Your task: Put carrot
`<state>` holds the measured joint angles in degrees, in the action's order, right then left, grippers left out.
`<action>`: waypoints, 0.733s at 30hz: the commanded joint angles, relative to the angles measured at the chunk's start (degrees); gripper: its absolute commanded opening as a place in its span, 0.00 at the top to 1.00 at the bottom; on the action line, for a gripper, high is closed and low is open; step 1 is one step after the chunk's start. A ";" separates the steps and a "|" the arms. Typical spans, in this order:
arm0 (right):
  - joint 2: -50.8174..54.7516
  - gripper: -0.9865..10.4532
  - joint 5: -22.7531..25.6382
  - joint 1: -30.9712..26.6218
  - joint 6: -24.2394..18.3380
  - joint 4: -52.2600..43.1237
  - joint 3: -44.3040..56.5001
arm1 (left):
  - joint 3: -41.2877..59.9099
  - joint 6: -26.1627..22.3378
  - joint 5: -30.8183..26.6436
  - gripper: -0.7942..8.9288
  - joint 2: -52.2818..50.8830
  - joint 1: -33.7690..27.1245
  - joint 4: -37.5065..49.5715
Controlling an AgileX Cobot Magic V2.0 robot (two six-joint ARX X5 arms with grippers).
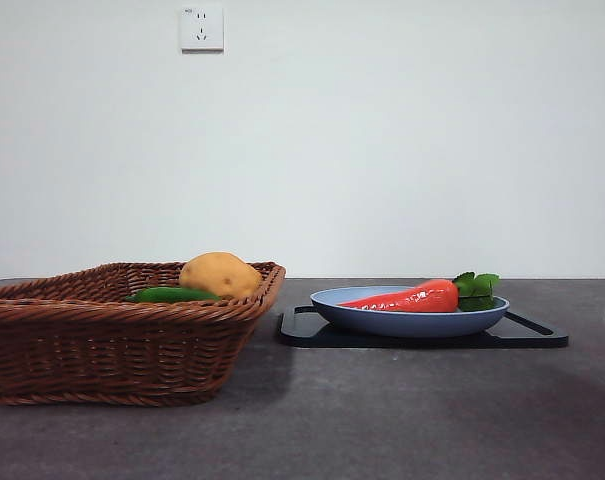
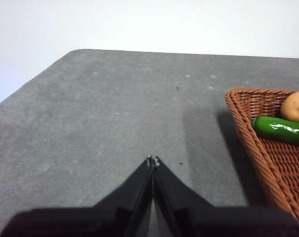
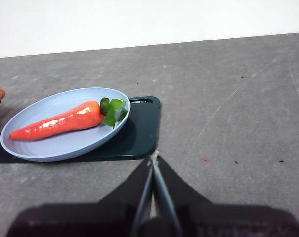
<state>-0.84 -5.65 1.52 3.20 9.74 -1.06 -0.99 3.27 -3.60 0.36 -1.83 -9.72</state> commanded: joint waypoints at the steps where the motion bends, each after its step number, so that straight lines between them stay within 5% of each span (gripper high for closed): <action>1: 0.09 0.91 0.00 0.04 0.37 -0.33 0.57 | 0.59 0.39 0.26 0.91 -0.20 -0.13 0.72; 22: 0.09 0.91 0.00 0.04 0.37 -0.31 0.57 | 0.59 0.39 0.26 0.91 -0.20 -0.13 0.72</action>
